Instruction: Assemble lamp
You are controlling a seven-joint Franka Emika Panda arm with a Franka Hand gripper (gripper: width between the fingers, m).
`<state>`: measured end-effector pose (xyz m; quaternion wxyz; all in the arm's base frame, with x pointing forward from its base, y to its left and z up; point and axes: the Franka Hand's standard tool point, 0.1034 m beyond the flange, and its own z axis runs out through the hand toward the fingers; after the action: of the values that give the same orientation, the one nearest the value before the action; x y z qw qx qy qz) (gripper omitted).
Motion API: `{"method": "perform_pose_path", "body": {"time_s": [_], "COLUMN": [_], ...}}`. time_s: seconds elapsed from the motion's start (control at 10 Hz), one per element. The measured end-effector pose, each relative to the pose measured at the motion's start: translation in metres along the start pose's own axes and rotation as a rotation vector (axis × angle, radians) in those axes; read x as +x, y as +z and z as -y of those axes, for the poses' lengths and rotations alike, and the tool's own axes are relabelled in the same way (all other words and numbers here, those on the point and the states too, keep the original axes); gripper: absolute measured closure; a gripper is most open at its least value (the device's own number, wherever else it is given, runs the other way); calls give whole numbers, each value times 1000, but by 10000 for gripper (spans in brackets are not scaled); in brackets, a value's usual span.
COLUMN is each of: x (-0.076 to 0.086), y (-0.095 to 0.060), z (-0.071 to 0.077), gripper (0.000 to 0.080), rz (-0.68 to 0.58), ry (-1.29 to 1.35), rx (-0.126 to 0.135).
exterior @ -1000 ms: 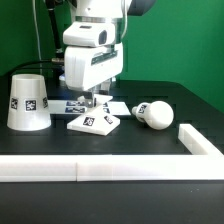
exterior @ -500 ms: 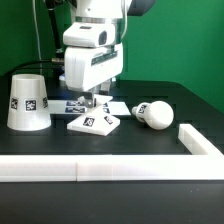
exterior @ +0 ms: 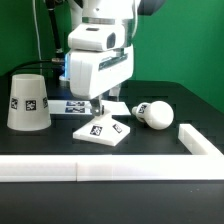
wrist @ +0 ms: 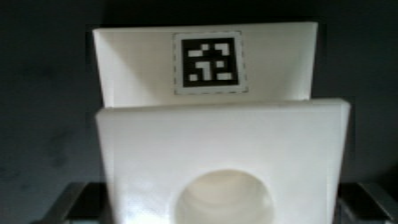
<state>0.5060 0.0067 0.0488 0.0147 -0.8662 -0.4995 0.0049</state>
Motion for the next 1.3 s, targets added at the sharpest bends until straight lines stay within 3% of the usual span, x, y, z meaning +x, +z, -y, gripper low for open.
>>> {"method": "perform_pose_path", "body": {"time_s": [0.2, 0.3, 0.5, 0.9, 1.3], "x": [21, 32, 52, 75, 102], "y": [-1, -1, -1, -1, -1], "z": [-19, -22, -20, -14, -32], "gripper": [265, 265, 265, 265, 265], "rz": [-19, -24, -29, -53, -84], "ry": [62, 190, 448, 791, 853], "rx": [-15, -14, -12, -11, -13]}}
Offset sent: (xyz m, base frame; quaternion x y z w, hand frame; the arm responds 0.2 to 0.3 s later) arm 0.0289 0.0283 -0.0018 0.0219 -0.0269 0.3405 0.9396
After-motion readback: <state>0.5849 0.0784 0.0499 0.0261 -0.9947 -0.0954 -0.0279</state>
